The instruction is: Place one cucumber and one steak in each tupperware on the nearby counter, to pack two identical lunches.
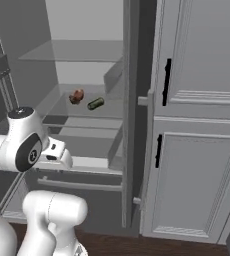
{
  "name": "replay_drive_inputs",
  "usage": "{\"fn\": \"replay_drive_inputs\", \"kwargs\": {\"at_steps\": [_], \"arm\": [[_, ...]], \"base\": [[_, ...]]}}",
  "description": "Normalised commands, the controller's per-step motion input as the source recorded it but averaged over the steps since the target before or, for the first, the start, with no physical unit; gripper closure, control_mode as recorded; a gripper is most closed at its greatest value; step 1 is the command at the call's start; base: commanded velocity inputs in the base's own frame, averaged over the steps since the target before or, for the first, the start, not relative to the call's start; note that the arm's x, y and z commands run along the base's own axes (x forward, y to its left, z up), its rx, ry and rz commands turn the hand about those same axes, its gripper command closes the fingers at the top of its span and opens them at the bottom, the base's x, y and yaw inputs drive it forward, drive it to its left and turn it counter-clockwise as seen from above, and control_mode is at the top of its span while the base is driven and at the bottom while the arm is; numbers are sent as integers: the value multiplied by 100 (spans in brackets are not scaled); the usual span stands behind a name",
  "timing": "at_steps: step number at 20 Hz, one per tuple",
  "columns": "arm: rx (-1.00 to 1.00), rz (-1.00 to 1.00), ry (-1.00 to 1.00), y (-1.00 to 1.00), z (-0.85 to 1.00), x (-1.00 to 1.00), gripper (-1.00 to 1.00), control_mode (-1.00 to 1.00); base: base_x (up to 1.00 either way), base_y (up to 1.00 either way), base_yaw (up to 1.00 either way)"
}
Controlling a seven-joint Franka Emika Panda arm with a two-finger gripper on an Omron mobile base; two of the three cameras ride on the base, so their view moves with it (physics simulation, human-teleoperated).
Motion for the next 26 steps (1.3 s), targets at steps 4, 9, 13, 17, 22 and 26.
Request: {"fn": "replay_drive_inputs", "kwargs": {"at_steps": [4,9,13,17,22,26], "arm": [[0,0,0,0,0,0,-100,100],[0,0,0,0,0,0,-100,100],[0,0,0,0,0,0,-100,100],[0,0,0,0,0,0,-100,100],[0,0,0,0,0,0,-100,100],[0,0,0,0,0,0,-100,100]], "base": [[39,32,0],[7,14,0],[0,33,0],[17,11,0],[46,41,0],[85,3,0]]}}
